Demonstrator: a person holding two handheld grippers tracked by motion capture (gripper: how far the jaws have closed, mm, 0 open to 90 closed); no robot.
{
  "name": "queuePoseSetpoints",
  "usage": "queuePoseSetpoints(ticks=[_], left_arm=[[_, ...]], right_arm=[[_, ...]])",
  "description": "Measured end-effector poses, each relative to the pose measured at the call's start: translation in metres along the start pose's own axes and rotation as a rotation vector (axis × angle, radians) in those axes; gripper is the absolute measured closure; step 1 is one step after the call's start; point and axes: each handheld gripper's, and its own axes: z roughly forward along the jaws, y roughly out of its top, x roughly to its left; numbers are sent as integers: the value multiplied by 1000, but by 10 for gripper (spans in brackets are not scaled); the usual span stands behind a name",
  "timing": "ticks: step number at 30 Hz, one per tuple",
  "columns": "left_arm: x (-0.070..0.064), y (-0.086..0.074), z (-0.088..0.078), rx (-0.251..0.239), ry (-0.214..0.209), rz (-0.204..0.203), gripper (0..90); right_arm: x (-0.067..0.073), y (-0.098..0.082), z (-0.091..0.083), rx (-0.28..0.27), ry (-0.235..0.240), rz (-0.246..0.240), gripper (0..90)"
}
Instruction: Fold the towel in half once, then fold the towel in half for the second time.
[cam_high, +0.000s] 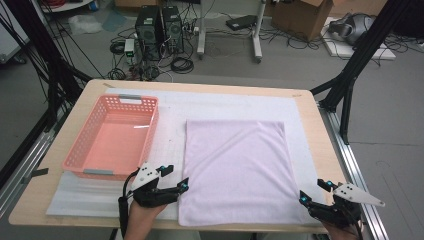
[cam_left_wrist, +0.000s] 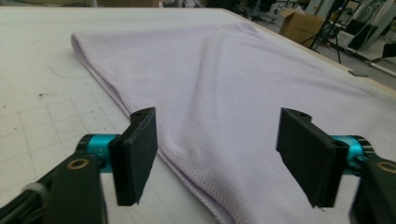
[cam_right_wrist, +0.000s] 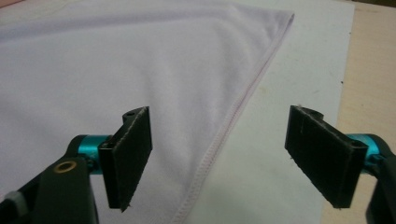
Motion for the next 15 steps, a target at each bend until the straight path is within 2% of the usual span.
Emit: queuePoseSetpoints(ticks=[2,4,7,10,12,13,15], left_arm=[[0,3,2,2,13,-3,236],[1,7,5,-2,-18,-4,233],[5,16,15,3,-27,-19,233],[12,29,29,28,-34,-18,233],[18,37,40,45,-26,-14,235],[21,40,44,50,-23,-26,237],[29,47,54,54,10,-34,254]], right_arm=[[-2,-1,-1,2,1,9,204],[-4,0,-2,-2,-1,20,194],[-9,4,4,-1,6,19,192],[-14,8,13,18,13,20,192],[-18,12,21,23,18,23,191],[-20,14,25,32,20,28,192],[-25,20,34,37,23,31,192]])
